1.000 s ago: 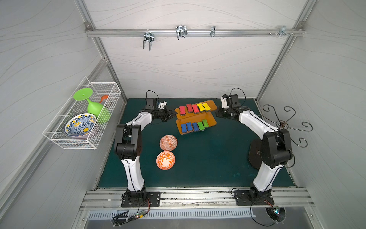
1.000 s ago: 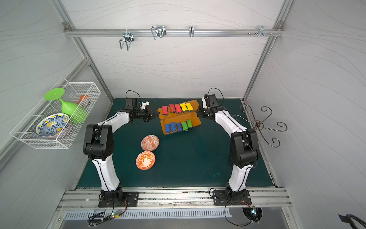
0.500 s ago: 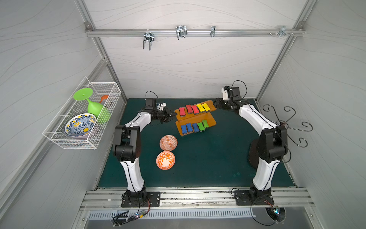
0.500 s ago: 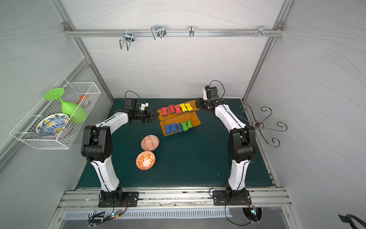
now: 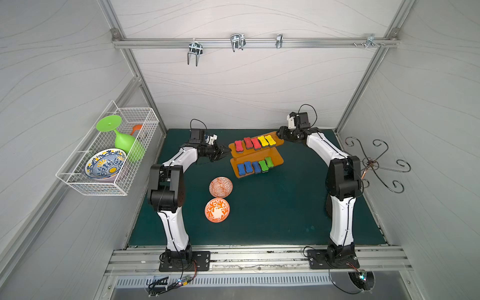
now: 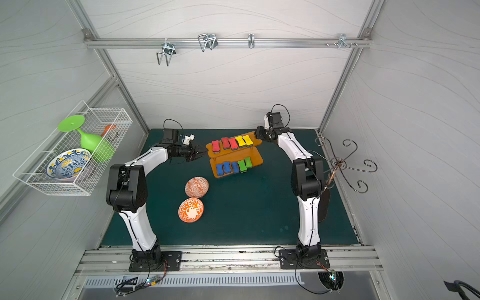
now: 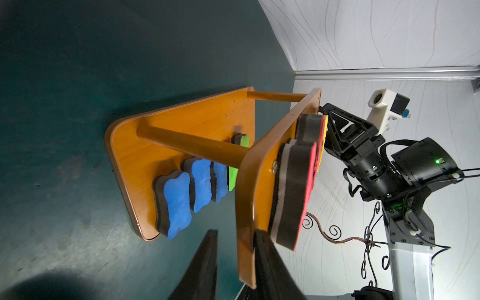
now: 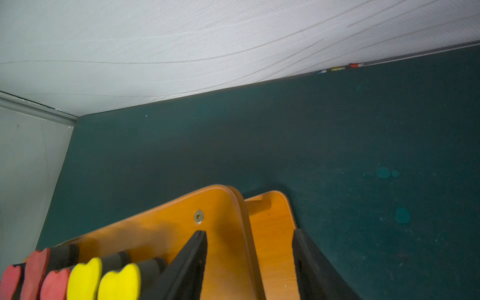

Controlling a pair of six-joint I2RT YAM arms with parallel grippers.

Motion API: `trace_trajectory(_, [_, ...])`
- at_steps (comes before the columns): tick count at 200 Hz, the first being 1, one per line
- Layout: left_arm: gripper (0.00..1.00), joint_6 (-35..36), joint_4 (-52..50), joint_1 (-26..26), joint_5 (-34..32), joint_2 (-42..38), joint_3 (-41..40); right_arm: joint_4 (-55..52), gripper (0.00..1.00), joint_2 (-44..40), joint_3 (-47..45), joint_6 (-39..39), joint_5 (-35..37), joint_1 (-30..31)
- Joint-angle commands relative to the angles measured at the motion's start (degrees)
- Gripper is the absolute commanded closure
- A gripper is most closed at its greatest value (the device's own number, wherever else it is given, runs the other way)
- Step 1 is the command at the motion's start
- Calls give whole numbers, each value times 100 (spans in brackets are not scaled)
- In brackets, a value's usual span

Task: Remove the whiteboard erasers from the shelf
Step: Move the shelf to the center of the board.

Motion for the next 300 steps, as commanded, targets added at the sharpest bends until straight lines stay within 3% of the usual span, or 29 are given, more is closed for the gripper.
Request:
trace_trajectory(1, [73,88,74,19,-29,39,48,-79,41,246,378,132,-55,-26])
trace_trajectory(67, [73,149,-10,18,-60,90,64,-773,33,1072,1610,-361,682,216])
trace_trajectory(125, [69,176,-46,15,-69,127,107,-1296,28,1337,2111,-1051,1157,357])
trace_trajectory(179, [58,124,46,28,-38,117,160,-1446,31,1051,1713,-1319,1014,394])
trace_trajectory(256, [55,-50,286,2,63,57,100,-1999,35,879,1689,-1275,851,327])
trace_trajectory(300, [58,-88,312,-16,77,81,122,-2500,41,1071,2091,-1075,296,242])
